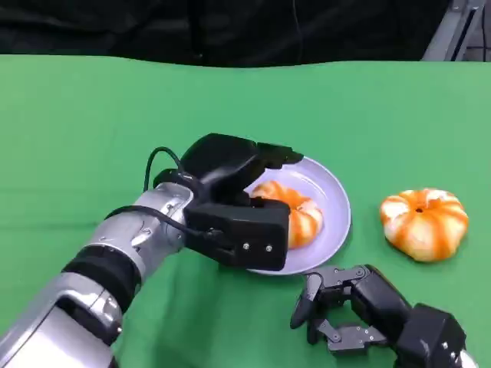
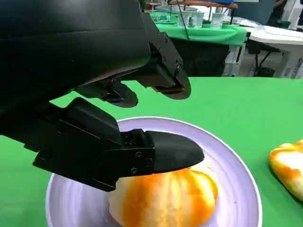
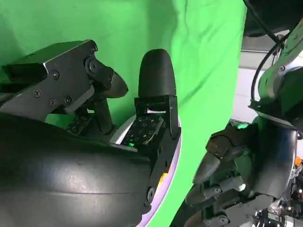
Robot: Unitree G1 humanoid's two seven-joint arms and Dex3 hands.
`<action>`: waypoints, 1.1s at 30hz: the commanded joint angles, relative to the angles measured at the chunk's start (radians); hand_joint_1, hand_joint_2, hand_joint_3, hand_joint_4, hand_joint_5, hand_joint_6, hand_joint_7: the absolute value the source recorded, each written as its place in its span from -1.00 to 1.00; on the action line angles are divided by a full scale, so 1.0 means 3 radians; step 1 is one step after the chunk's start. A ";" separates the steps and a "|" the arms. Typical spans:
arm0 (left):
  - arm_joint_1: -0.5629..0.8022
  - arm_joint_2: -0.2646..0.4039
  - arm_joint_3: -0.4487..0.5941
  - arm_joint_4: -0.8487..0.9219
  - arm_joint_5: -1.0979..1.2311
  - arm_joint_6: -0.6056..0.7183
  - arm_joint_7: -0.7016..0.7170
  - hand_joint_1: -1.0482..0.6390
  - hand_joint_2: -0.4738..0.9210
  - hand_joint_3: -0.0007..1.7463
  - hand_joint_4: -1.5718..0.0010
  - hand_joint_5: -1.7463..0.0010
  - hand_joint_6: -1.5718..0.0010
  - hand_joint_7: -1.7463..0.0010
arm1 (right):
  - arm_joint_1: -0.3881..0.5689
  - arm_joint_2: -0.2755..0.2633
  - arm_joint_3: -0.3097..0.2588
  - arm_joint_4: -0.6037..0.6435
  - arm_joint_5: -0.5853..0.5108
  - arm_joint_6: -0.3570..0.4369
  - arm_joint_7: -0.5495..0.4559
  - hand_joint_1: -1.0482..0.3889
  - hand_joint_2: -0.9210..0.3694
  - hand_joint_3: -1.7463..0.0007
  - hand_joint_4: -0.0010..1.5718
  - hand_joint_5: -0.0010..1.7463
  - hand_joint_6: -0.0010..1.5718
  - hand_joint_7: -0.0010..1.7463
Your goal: Grasp the bread from the table and place it into the plate.
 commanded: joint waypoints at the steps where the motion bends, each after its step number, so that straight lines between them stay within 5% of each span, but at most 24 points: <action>1: 0.0102 0.0147 0.0108 -0.0218 -0.0072 -0.0025 0.0047 -0.90 1.00 -0.13 0.30 0.99 0.43 1.00 | 0.0005 -0.0029 -0.0015 -0.0049 0.0057 0.0064 0.0042 0.76 -0.61 -0.03 0.25 0.58 0.28 0.15; 22: 0.0779 0.0334 0.0720 -0.0984 -0.0622 -0.0480 0.0096 -0.75 1.00 -0.21 0.13 0.96 0.35 0.98 | 0.0008 -0.0092 0.0008 -0.0037 -0.0064 -0.0006 -0.0071 0.76 -0.57 -0.07 0.27 0.50 0.29 0.12; 33: 0.1345 0.0290 0.1133 -0.1615 -0.1482 -0.0568 -0.0536 -0.69 1.00 -0.18 0.04 0.96 0.29 0.98 | 0.0015 -0.0115 0.0007 -0.0038 -0.0084 -0.0002 -0.0083 0.75 -0.55 -0.09 0.29 0.47 0.32 0.09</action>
